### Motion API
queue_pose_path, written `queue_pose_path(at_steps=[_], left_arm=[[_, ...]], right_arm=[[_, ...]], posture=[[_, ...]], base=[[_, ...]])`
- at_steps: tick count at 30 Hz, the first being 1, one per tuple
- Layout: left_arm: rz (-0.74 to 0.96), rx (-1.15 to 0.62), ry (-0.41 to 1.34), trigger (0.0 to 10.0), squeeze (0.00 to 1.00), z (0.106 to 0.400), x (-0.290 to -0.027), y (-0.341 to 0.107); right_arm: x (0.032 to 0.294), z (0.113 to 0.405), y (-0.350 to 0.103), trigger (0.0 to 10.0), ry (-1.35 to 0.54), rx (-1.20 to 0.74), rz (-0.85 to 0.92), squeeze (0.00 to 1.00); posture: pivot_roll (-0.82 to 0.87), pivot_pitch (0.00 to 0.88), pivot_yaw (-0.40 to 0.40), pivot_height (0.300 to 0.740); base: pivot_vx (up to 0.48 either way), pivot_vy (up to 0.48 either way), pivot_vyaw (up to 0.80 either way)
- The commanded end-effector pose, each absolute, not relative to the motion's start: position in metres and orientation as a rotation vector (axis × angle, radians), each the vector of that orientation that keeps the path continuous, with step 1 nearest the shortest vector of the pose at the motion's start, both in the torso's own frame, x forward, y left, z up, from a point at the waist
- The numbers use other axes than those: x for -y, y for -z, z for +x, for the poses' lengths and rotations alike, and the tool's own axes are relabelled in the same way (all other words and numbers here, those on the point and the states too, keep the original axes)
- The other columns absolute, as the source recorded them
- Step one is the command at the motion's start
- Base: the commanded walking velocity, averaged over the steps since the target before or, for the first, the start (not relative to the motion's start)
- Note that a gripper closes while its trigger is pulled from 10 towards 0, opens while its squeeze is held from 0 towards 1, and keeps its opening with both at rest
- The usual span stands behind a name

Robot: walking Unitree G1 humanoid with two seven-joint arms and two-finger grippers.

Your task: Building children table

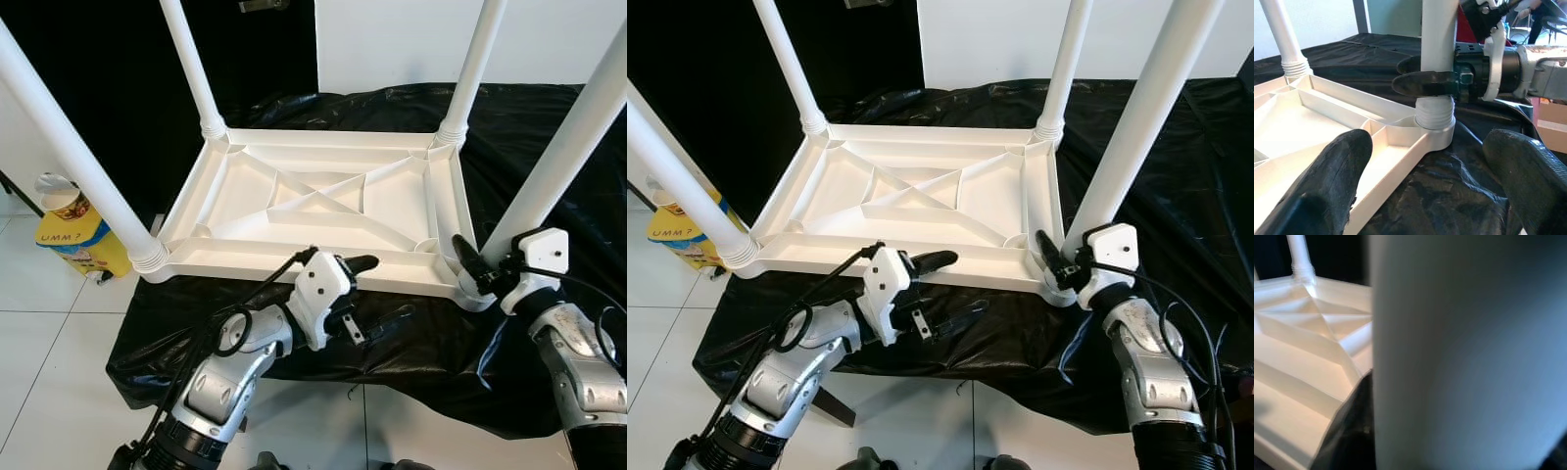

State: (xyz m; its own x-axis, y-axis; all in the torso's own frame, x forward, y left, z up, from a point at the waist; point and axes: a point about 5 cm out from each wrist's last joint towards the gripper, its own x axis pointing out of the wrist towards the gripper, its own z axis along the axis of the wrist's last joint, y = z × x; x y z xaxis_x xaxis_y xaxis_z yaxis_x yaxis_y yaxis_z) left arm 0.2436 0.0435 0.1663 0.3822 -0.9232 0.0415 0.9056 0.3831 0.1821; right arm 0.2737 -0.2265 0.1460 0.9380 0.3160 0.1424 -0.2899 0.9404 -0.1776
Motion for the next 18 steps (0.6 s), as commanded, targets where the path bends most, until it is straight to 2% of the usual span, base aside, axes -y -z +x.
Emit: queue_pose_path(at_steps=[1,7,8,18], left_arm=[[0.139,0.144,1.179,10.0,0.0,0.242,-0.043,-0.166],[0.14,0.145,1.179,10.0,0.0,0.242,-0.045,-0.166],[0.139,0.144,1.18,10.0,0.0,0.242,-0.045,-0.166],[0.14,0.139,1.187,10.0,0.0,0.24,-0.046,-0.165]], right_arm=[[0.228,0.268,-0.131,0.0,-0.328,0.1,-0.137,0.0],[0.232,0.264,-0.122,0.0,-0.315,0.069,-0.118,0.0],[0.233,0.262,-0.118,10.0,-0.298,0.056,-0.106,0.0],[0.221,0.257,-0.106,10.0,-0.166,0.028,-0.069,0.0]], posture=[[0.02,0.068,0.056,0.74],[0.01,0.065,0.061,0.74],[0.01,0.064,0.064,0.74],[0.01,0.063,0.067,0.74]], base=[[0.0,0.0,0.0],[0.0,0.0,0.0],[0.0,0.0,0.0],[0.0,0.0,0.0]])
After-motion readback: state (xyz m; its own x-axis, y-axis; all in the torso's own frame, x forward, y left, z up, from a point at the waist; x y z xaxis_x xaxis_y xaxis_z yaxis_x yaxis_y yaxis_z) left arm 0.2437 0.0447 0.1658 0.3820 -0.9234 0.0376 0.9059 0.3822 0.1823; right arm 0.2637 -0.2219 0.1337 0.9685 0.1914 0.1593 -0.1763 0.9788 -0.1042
